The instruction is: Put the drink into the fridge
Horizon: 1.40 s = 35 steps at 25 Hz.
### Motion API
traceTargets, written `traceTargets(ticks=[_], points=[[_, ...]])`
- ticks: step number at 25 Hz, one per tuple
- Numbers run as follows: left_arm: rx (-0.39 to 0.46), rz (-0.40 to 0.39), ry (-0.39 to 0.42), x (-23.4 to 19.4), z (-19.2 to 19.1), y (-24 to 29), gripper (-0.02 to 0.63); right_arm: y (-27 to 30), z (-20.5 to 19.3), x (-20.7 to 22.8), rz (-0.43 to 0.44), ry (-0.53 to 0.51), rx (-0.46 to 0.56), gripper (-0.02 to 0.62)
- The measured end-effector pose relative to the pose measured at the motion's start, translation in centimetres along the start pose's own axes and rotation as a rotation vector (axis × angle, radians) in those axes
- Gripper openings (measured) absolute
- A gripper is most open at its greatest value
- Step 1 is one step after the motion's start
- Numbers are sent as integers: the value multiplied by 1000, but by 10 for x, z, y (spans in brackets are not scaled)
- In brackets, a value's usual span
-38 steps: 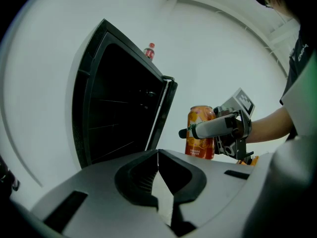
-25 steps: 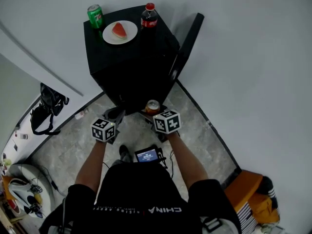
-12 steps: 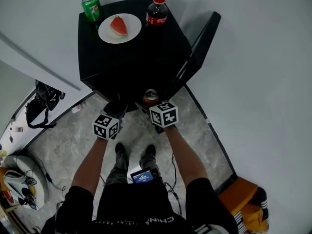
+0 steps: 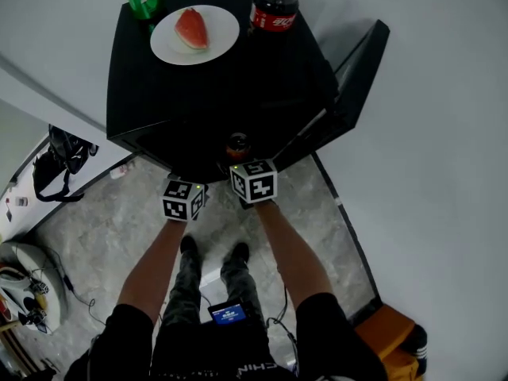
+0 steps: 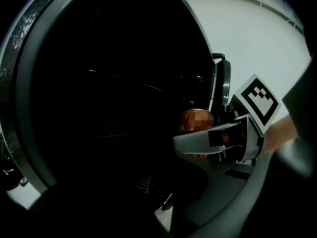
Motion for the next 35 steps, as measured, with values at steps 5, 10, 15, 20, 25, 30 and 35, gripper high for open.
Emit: traceTargets(ticks=[5, 10, 15, 20, 25, 30, 35], points=[[-4, 93, -19, -13, -9, 25, 27, 23, -1, 14, -32, -23, 39, 359], [-15, 155, -63, -24, -22, 48, 78, 50, 0, 33, -77, -12, 50, 359], [-33, 235, -64, -31, -29, 62, 78, 70, 2, 49, -97, -63, 89, 359], [-42, 267, -48, -34, -33, 72, 78, 82, 4, 48, -82, -136, 120, 359], [-47, 286, -42, -38, -36, 79, 78, 94, 5, 47, -68, -172, 173, 359], [-48, 300, -42, -43, -34, 84, 78, 108, 12, 49, -75, -177, 205, 359], [-54, 314, -20, -44, -30, 89, 78, 113, 12, 49, -65, -192, 192, 359]])
Point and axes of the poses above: the fingertips, and each gripper's own axes: y forward along the fingers, x to its right, z out of its top, the point moved 10 cm from there along -y, backward along the fingers, and after that the axes turned 12 degrees about y, right-handed, at the moved point
